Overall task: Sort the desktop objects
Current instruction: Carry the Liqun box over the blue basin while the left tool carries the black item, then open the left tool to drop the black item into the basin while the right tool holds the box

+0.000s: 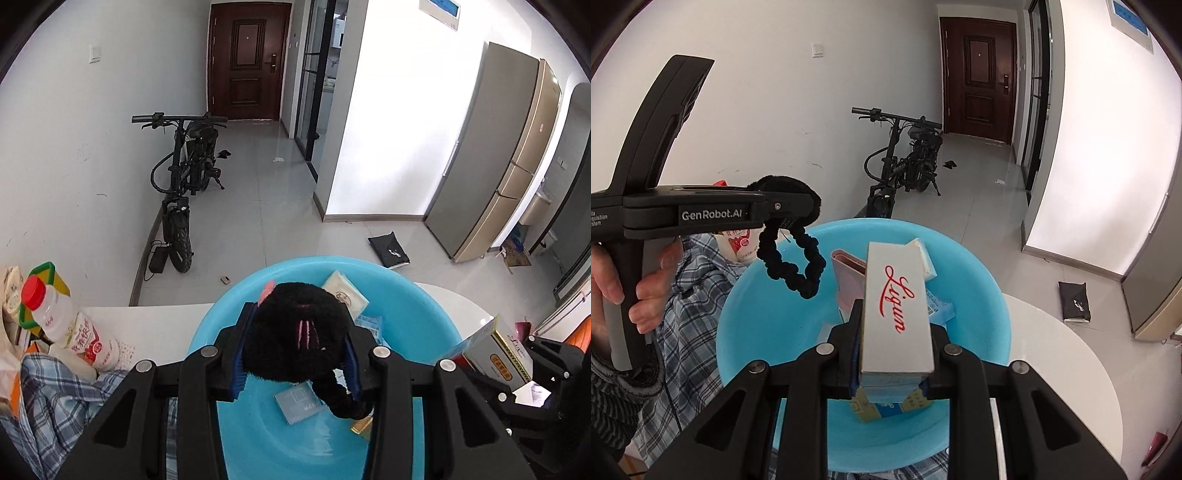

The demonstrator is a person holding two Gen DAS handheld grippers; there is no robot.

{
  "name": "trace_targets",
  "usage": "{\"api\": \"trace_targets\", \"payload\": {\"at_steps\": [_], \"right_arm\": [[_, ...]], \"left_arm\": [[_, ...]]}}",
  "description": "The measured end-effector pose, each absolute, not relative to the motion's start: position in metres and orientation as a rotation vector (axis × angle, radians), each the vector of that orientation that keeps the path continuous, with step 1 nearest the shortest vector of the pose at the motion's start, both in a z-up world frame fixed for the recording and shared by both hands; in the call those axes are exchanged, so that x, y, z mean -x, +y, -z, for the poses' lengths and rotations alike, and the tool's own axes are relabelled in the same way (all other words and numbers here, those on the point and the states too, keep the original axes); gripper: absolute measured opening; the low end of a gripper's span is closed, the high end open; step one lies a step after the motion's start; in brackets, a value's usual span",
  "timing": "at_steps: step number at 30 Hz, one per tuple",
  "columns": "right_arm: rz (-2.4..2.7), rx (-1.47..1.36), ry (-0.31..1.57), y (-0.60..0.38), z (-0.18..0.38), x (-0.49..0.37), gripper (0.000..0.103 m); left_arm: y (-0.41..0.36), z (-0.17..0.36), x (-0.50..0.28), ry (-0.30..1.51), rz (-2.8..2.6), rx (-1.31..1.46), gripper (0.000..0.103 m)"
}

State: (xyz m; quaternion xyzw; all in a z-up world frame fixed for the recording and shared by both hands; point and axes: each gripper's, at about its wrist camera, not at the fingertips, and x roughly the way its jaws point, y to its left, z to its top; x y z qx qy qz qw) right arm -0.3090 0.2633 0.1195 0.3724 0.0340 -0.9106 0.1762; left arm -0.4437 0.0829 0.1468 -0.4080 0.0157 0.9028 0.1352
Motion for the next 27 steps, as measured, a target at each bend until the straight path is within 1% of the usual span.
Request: {"api": "trace_targets", "payload": {"at_steps": [2,5,9,12,16,20,24,27], "right_arm": [[2.578,-1.073,0.091,0.265,-0.119,0.321,0.021],[2.581,-1.101,0.092,0.267,-0.116,0.338,0.021],[2.582,-1.142,0.085,0.27,-0.106,0.353,0.021],[2.576,-1.174,0.078,0.273,-0.096,0.362,0.021],[2.565,-1.215,0.087,0.276,-0.087,0.37,0.021],[2.546,-1.246,0.127,0.28,-0.085,0.375,0.021],[2.523,-1.273,0.112,0.286,-0.083,0.381,0.021],[2.522,-1.28,0.118,0.285,-0.08,0.384,0.021]], "left_arm": [[0.087,-0.143,0.457,0.063,-2.626,1.201,0.043],[0.089,-0.14,0.474,0.034,-2.638,1.222,0.043],[0.1,-0.135,0.488,0.102,-2.704,1.181,0.043],[0.109,-0.126,0.499,0.11,-2.664,1.205,0.043],[0.129,-0.114,0.512,0.21,-2.599,1.229,0.043],[0.144,-0.116,0.522,0.354,-2.605,1.192,0.043],[0.145,-0.106,0.534,0.27,-2.569,1.279,0.043],[0.151,-0.094,0.534,0.281,-2.547,1.293,0.043]]}}
